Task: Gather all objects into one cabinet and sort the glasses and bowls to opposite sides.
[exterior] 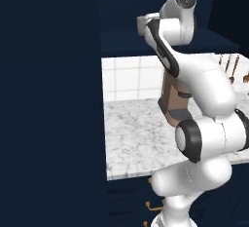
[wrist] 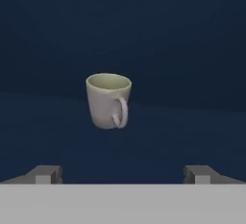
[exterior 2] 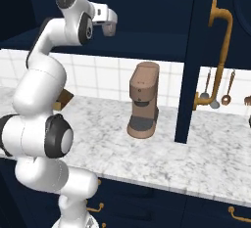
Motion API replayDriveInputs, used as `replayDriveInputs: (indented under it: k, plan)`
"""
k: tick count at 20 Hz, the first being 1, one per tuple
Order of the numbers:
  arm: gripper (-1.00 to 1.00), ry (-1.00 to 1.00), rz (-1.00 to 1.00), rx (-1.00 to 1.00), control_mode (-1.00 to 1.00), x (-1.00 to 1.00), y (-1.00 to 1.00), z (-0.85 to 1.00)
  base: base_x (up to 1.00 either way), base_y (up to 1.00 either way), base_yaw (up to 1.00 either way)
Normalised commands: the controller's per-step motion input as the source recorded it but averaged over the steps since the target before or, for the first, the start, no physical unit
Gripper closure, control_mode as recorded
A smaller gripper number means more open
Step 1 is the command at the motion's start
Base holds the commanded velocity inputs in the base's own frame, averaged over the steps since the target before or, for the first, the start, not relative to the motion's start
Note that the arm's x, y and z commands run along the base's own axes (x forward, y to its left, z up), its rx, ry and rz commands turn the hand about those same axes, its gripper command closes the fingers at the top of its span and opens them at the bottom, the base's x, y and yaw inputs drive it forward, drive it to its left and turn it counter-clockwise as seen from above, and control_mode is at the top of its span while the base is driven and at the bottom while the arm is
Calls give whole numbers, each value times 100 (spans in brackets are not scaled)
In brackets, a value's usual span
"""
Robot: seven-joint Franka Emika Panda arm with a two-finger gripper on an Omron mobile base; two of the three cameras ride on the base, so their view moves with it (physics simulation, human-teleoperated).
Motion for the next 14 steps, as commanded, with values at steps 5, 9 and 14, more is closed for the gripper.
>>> replayDriveInputs:
  k: [5, 9, 14]
  plan:
    - [-100, 4, 0, 6, -100, 43, 2, -4, 0, 0, 0]
    - [-100, 3, 0, 11, -100, 40, 0, -2, 0, 0, 0]
    - [-100, 6, 3, 11, -100, 35, 0, -38, 0, 0, 0]
